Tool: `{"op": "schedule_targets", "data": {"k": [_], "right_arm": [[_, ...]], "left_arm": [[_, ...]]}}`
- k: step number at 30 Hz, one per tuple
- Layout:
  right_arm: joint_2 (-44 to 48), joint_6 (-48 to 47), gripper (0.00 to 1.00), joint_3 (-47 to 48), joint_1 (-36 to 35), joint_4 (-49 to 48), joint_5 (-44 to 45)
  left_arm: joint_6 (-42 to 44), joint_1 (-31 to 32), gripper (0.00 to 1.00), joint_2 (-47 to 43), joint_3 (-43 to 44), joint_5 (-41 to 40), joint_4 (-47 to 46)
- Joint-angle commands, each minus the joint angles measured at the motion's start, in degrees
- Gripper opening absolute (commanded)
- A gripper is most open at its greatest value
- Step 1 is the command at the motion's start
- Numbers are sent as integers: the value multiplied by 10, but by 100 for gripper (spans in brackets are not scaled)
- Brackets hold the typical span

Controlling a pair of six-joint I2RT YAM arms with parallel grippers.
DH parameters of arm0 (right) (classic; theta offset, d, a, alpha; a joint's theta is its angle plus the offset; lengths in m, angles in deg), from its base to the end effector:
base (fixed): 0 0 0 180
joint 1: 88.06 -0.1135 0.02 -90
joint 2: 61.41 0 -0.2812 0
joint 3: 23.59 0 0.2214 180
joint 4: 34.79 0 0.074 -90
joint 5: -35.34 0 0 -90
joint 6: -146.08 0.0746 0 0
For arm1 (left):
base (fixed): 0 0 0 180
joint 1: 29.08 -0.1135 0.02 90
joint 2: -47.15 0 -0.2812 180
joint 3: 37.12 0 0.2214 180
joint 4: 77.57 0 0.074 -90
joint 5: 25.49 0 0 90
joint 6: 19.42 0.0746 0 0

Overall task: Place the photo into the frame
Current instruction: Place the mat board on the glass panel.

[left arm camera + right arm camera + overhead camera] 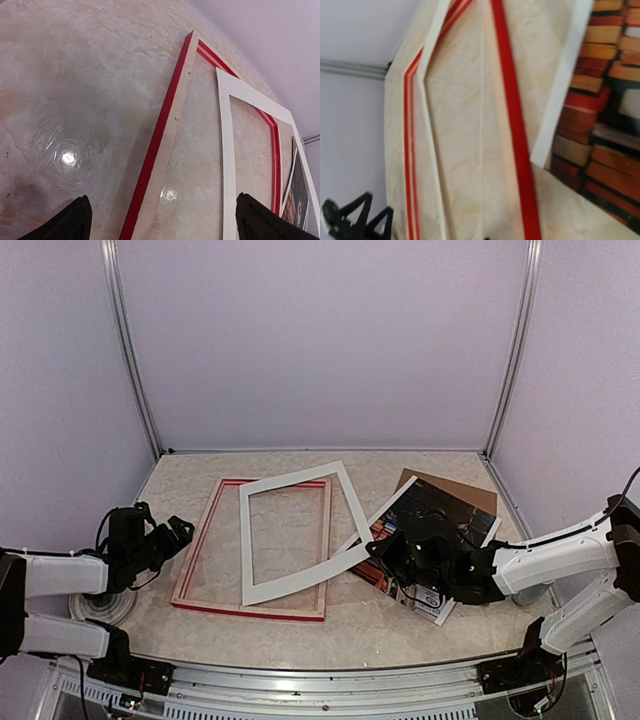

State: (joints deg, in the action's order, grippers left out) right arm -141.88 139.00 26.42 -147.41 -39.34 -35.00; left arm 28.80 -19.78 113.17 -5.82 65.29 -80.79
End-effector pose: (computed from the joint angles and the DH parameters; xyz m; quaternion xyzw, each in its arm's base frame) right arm 0.1715 0.2402 0.2156 0.2593 0.7991 0.4479 0.3060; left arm 0.2114 -0.0356 0.1667 -0.2408 0.8386 -0.2160 0.4383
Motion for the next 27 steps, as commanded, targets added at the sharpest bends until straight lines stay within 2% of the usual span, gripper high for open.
{"op": "schedule_targets", "data": {"k": [1,10,17,24,27], "right_arm": [[-33,47,0,8,-18,-1,65],[-130,81,0,63,-52,-48,56],[-144,72,0,94,-70,-49,46],[-158,64,22,114,-78,-50,-6],[-156,56,29,121,-79,-40,-26]], "left_arm": [[5,-5,99,-4,-9,10,-22],[2,-5,99,0,-11,18,-28],[3,-5,99,-7,-13,20,-29],[3,-5,99,-6,-13,23,-31],[3,-5,99,-6,-13,23,-32]]}}
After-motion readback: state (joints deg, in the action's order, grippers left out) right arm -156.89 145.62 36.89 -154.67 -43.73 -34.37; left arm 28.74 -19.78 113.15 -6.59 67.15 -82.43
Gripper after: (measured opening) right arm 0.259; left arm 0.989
